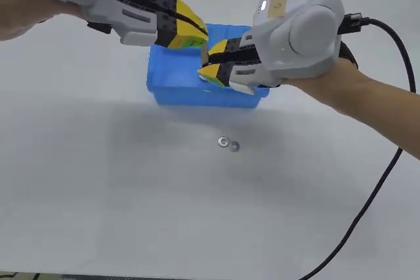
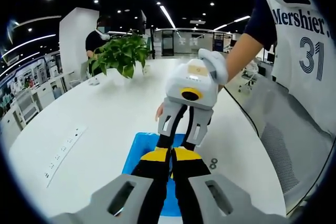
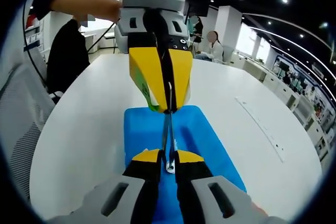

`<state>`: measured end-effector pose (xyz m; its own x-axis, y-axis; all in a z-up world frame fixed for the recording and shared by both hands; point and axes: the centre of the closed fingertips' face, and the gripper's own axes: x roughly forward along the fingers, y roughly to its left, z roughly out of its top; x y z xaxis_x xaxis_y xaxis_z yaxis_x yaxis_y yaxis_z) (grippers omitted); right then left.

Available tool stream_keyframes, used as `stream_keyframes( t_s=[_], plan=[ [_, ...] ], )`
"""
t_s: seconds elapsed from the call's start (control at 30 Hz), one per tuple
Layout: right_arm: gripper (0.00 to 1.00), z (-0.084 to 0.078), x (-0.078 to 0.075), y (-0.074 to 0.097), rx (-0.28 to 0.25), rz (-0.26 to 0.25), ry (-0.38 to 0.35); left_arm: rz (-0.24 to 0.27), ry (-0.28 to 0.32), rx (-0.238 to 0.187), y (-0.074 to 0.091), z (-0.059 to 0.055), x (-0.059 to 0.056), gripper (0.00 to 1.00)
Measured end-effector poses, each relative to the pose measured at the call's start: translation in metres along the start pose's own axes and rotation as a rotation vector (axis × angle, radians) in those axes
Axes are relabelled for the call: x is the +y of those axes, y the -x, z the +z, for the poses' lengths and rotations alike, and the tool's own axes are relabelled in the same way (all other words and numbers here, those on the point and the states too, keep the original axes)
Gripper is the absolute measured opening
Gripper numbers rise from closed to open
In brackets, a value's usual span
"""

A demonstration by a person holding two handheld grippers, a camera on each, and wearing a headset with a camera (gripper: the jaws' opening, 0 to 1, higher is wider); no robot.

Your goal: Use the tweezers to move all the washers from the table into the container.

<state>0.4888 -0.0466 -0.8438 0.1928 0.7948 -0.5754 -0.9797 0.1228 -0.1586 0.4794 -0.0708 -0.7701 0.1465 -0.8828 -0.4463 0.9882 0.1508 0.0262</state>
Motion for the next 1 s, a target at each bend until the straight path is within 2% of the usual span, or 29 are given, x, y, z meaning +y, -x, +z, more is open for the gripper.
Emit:
stream_keyframes(
  t_s=[0.2, 0.37, 0.6, 0.8, 1.0],
  plan=[
    [0.12, 0.001, -0.001, 0.001, -0.004, -0.009, -0.001, 0.004, -0.008, 0.003, 0.0, 0.003, -0.001, 0.05],
    [0.12, 0.008, 0.002, 0.007, -0.014, -0.019, 0.008, 0.003, -0.016, -0.001, 0.003, 0.011, -0.004, 0.05],
    [0.12, 0.016, 0.002, 0.017, -0.033, -0.026, 0.017, -0.005, -0.029, -0.014, 0.009, 0.024, -0.014, 0.06],
    [0.12, 0.033, 0.007, 0.031, -0.058, -0.041, 0.04, 0.006, -0.055, -0.028, 0.018, 0.041, -0.019, 0.05],
    [0.12, 0.043, 0.015, 0.044, -0.078, -0.044, 0.058, -0.002, -0.088, -0.032, 0.026, 0.057, -0.032, 0.05]
  ],
)
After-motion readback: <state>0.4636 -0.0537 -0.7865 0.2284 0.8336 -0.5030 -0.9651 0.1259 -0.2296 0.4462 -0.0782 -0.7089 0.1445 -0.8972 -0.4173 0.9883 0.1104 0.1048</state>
